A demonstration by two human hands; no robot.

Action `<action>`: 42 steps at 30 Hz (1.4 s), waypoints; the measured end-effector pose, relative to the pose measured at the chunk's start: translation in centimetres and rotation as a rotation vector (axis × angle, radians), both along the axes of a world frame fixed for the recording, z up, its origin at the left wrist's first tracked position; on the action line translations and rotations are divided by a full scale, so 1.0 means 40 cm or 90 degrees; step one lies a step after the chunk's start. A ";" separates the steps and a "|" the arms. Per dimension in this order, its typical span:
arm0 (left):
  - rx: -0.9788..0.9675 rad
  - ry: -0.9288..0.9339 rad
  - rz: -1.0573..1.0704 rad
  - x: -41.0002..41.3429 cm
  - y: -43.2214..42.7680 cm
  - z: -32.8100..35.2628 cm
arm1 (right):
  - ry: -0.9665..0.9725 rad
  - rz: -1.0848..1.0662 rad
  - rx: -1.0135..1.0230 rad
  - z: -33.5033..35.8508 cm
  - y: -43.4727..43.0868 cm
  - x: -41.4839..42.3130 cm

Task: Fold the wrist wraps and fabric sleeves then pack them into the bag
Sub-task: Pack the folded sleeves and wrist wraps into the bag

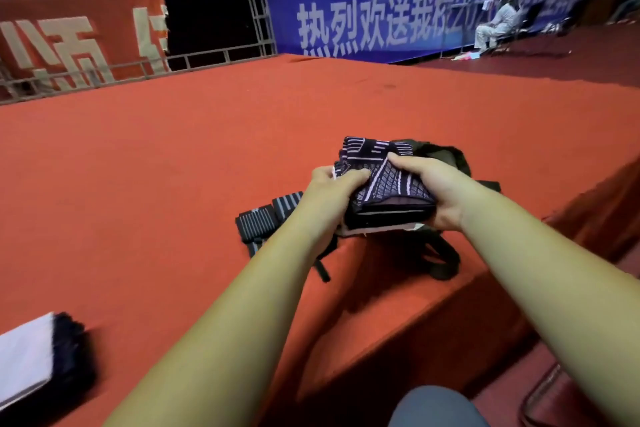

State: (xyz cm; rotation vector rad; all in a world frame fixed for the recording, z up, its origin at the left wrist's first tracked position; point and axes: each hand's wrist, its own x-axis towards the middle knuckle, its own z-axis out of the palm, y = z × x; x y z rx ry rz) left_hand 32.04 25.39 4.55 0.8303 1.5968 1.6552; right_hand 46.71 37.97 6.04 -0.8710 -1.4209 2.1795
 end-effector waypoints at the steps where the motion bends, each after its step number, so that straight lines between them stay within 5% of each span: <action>1: -0.010 0.040 -0.005 0.003 0.032 0.004 | 0.006 -0.014 -0.004 -0.004 0.038 0.016; 4: -0.027 0.210 0.059 -0.013 0.109 0.008 | 0.041 -0.074 0.004 -0.022 0.137 0.049; 7: -0.120 0.557 0.246 -0.060 0.171 -0.013 | 0.062 -0.130 0.009 -0.040 0.208 0.068; 10: -0.327 0.708 0.156 -0.078 0.224 -0.030 | 0.087 -0.154 -0.002 -0.056 0.258 0.070; 13: -0.418 0.712 0.046 -0.093 0.251 -0.029 | 0.125 -0.147 -0.003 -0.058 0.288 0.055; 19: -0.224 0.641 0.064 -0.131 0.254 0.005 | 0.152 -0.079 0.065 -0.045 0.309 -0.024; 28: -0.133 0.315 -0.122 -0.181 0.210 0.134 | 0.171 0.012 0.132 -0.054 0.331 -0.145; 42: -0.172 0.590 0.021 -0.206 0.235 0.109 | -0.056 0.078 0.324 -0.063 0.351 -0.233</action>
